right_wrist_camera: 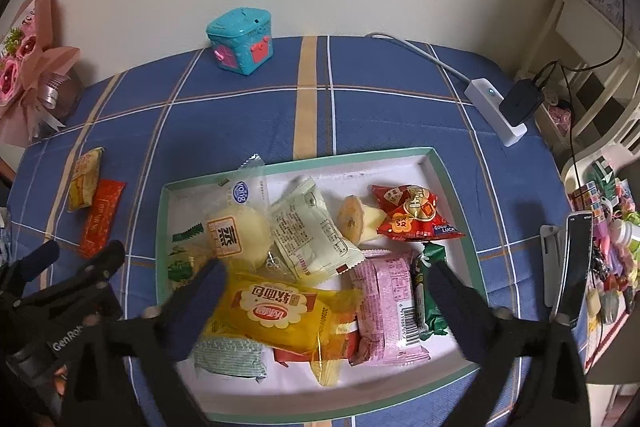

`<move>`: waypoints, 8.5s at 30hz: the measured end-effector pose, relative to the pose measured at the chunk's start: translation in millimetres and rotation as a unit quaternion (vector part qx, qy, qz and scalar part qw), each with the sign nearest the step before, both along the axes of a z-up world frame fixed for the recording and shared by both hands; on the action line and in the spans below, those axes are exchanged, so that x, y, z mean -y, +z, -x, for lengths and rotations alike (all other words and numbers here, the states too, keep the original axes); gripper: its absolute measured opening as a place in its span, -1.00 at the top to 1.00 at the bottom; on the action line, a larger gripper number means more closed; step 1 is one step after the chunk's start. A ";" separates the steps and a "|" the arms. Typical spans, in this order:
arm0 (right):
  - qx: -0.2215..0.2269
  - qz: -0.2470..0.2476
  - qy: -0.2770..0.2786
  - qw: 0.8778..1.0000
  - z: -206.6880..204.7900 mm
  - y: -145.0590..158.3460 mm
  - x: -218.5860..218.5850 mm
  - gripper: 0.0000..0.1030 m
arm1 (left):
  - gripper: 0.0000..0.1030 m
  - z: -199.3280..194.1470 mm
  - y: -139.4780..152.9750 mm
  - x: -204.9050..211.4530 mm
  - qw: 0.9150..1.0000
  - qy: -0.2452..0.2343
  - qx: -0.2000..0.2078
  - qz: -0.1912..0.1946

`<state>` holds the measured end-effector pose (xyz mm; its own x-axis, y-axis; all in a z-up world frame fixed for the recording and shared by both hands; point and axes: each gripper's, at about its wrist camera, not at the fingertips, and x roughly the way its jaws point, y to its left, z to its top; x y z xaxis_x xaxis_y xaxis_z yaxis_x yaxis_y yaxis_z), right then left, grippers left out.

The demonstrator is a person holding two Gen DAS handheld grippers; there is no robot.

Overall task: Organize snacks
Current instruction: 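Lift both tools out of the tray and move them back toward the remaining snacks, then lower the left tool to the yellow-orange bread pack while the right tool approaches the red pack, then grasp the yellow-orange bread pack with the left tool while the right tool grasps the red pack, then carry the yellow-orange bread pack and red pack over the tray and lower them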

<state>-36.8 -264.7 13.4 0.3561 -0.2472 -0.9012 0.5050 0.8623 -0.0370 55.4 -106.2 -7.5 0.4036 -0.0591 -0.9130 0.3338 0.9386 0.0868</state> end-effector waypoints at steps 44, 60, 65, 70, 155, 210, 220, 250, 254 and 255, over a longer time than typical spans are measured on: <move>-0.011 -0.018 0.109 0.994 -87.5 -25.4 -129.1 -1.00 | -0.93 -81.4 -18.5 -203.3 0.976 0.215 -0.016 0.007; -0.022 -0.011 0.135 0.991 -128.2 -52.7 -156.3 -1.00 | -0.93 -106.6 -30.5 -204.6 0.977 0.213 -0.025 0.012; -0.015 -0.021 0.133 0.991 -140.6 -60.7 -156.7 -1.00 | -0.93 -117.3 -34.2 -201.5 0.977 0.213 -0.022 0.011; -0.011 -0.029 0.132 0.991 -153.3 -71.8 -157.9 -1.00 | -0.93 -127.2 -43.8 -195.3 0.978 0.208 -0.027 0.012; 0.055 -0.025 0.120 0.991 -162.7 -54.2 -125.9 0.05 | 0.34 -126.5 -19.4 -100.8 0.988 0.103 0.006 0.111; 0.079 -0.008 -0.017 0.997 43.8 25.7 -2.3 0.04 | 0.33 73.5 9.3 28.5 0.993 -0.077 -0.005 0.089; 0.075 -0.014 -0.028 0.997 54.2 23.1 6.3 0.04 | 0.33 85.7 2.3 40.6 0.992 -0.092 -0.013 0.080; 0.030 -0.038 -0.026 0.999 32.7 -37.0 28.2 0.05 | 0.33 66.8 -37.6 40.1 0.995 -0.078 -0.041 0.051; 0.029 -0.033 -0.019 0.999 30.4 -37.2 25.6 0.05 | 0.33 66.9 -38.5 42.3 0.994 -0.083 -0.039 0.054; 0.028 -0.032 -0.018 0.999 30.0 -37.5 25.2 0.05 | 0.33 67.0 -38.3 43.0 0.994 -0.085 -0.038 0.053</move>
